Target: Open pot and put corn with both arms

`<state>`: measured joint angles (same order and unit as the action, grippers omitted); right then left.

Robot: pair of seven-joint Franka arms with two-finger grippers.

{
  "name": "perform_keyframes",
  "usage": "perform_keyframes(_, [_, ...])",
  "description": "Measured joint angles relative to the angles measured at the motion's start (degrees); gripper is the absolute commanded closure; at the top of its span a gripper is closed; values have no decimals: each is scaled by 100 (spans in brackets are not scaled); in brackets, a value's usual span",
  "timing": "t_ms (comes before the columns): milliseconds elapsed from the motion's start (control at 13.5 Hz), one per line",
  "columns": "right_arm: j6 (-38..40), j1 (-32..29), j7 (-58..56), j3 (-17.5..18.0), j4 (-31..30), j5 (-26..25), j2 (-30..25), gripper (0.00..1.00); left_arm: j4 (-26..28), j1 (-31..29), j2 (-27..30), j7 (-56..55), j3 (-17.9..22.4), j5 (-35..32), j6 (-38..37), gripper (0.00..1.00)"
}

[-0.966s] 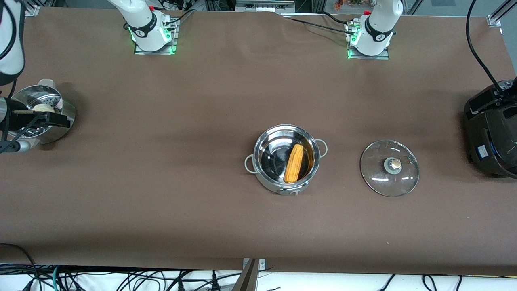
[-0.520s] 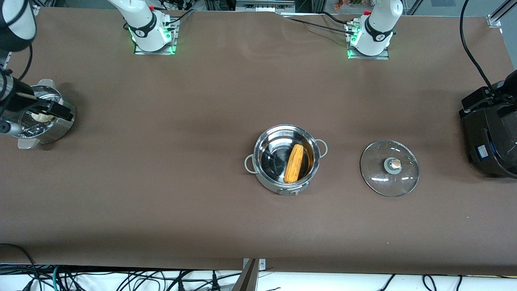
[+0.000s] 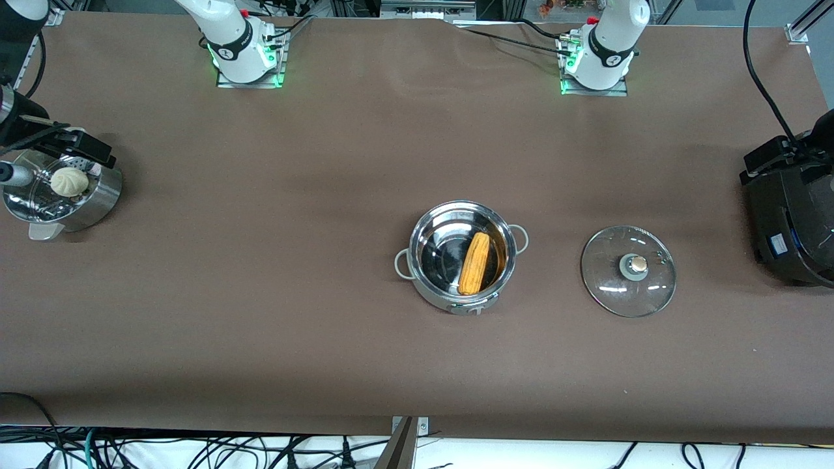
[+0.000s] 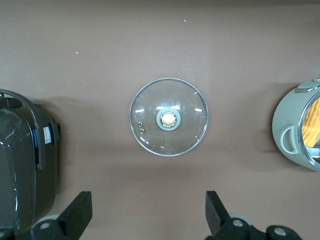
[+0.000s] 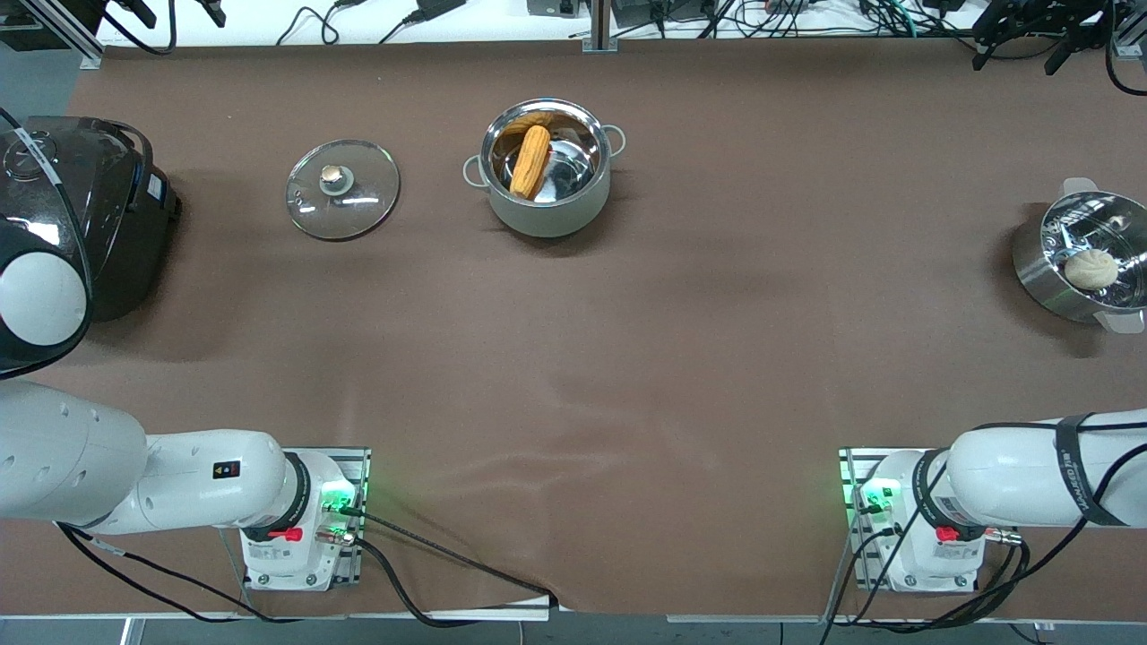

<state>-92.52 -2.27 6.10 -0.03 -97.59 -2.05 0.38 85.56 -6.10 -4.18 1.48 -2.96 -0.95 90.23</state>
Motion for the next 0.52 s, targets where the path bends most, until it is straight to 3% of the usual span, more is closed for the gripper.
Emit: perform_keyframes(520, [-56,-123,-636,0,472,-1,599,0,-24,31,0,0,-2,0,-17,0])
